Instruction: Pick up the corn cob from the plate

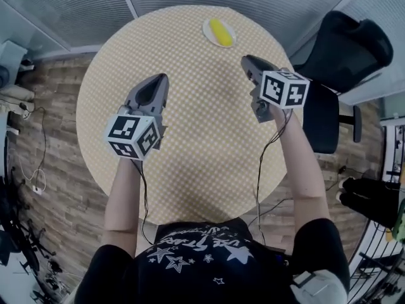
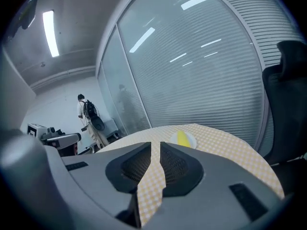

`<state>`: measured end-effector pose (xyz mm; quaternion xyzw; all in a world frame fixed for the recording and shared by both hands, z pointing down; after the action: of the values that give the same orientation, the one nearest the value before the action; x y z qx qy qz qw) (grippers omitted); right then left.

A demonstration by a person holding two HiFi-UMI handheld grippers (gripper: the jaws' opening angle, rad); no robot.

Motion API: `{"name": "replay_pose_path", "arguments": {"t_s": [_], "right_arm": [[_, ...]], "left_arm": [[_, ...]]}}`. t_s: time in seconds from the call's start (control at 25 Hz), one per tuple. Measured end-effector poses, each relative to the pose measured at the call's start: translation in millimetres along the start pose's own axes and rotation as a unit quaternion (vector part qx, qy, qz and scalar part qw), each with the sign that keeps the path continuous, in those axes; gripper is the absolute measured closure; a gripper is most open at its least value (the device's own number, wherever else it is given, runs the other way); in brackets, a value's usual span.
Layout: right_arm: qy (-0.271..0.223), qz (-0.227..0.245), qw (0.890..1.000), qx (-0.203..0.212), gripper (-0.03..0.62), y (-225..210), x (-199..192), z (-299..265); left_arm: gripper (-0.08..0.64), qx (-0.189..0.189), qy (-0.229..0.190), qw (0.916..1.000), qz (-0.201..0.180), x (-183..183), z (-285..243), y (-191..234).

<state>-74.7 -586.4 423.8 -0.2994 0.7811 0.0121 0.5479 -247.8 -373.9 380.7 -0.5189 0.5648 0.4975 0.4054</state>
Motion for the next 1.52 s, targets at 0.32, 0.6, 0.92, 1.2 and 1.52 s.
{"name": "replay_pose_path", "arguments": {"t_s": [0.32,0.6,0.92,1.2,1.52], "right_arm": [[0.092,0.021,0.995,0.026,0.417,-37.2,15.7,-105.3],[0.156,0.041,0.987,0.010,0.388,-76.3,23.2,-186.0],[0.230,0.093,0.968,-0.025,0.377,-86.8,8.4,-255.3],[0.273,0.116,0.954,-0.034,0.377,-95.9,-5.4,-279.6],[0.322,0.143,0.934,-0.052,0.376,-92.0,-7.3,-300.6]], "left_arm": [[0.549,0.027,0.028,0.9992,0.010,-19.1,-33.2,33.3],[0.549,0.042,0.033,0.9983,0.022,-31.1,-58.0,54.5],[0.549,0.054,0.036,0.9974,0.033,-48.0,-59.7,91.5],[0.549,0.063,0.043,0.9957,0.052,-71.8,-67.2,96.5],[0.549,0.059,0.046,0.9954,0.060,-81.9,-68.4,105.7]]}}
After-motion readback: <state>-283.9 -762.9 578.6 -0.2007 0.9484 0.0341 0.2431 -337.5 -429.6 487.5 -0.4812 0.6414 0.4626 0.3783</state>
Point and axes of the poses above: the fingertips, and each gripper's own axes: z backward along the fingers, y to its left, x out of its top, the point moved 5 cm from there along z, backward along the fingers, and after that the axes turned 4 degrees about -x, right-handed, at the moved point
